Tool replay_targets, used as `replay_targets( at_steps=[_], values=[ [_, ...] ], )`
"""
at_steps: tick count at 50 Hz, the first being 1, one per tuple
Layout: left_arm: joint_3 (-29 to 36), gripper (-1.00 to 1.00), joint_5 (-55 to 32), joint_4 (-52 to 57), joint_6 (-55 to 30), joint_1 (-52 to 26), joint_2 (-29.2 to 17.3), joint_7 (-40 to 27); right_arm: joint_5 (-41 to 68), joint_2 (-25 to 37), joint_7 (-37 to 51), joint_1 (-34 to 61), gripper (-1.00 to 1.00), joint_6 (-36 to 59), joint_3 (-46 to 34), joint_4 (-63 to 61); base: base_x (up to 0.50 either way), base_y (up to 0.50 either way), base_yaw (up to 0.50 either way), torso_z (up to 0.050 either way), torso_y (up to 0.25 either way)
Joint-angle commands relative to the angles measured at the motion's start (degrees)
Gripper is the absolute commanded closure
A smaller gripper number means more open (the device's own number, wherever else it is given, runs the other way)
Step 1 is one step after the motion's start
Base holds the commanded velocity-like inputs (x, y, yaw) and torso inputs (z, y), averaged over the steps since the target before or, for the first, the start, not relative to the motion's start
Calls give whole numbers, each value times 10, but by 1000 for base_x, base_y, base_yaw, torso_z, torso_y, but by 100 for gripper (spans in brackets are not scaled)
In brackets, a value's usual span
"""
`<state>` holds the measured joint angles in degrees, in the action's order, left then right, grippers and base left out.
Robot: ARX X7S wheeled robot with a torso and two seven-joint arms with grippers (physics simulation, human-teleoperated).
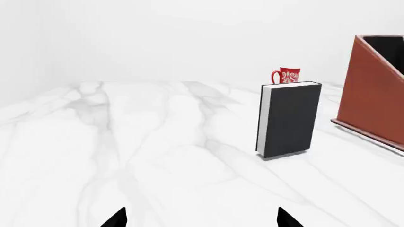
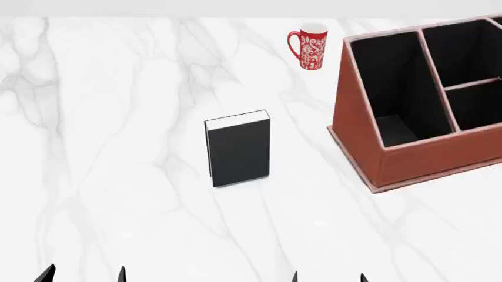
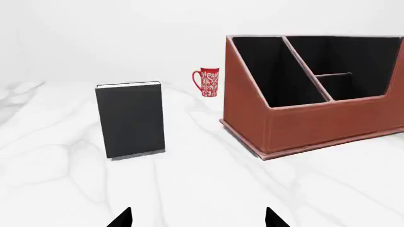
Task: Pick up the book and place it in the right compartment of the caddy.
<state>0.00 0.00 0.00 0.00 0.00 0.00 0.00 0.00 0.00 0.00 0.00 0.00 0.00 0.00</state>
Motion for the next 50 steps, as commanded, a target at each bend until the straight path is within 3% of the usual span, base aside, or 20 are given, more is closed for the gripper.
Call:
replay_targets(
  at_steps=[1,22,44,50],
  values=[
    [11,-100,-10,-2,2,0,-10,-8,7,9,13,1,-100,1,-12,2,0,0,0,0,0],
    [49,-100,-20,9,-2,3,-36,-55,49,39,28,-4,-100,16,-48,-13,0,-4,0,0,0],
    [71,-100,-21,-1,1,-3,-52,-79,76,51,38,-1,-100,21,-62,-14,0,-500,0,0,0],
    [76,-100,-23,-1,2,-3,-56,-84,62,55,52,-3,-100,4,-71,-8,0,0,0,0,0]
  ],
)
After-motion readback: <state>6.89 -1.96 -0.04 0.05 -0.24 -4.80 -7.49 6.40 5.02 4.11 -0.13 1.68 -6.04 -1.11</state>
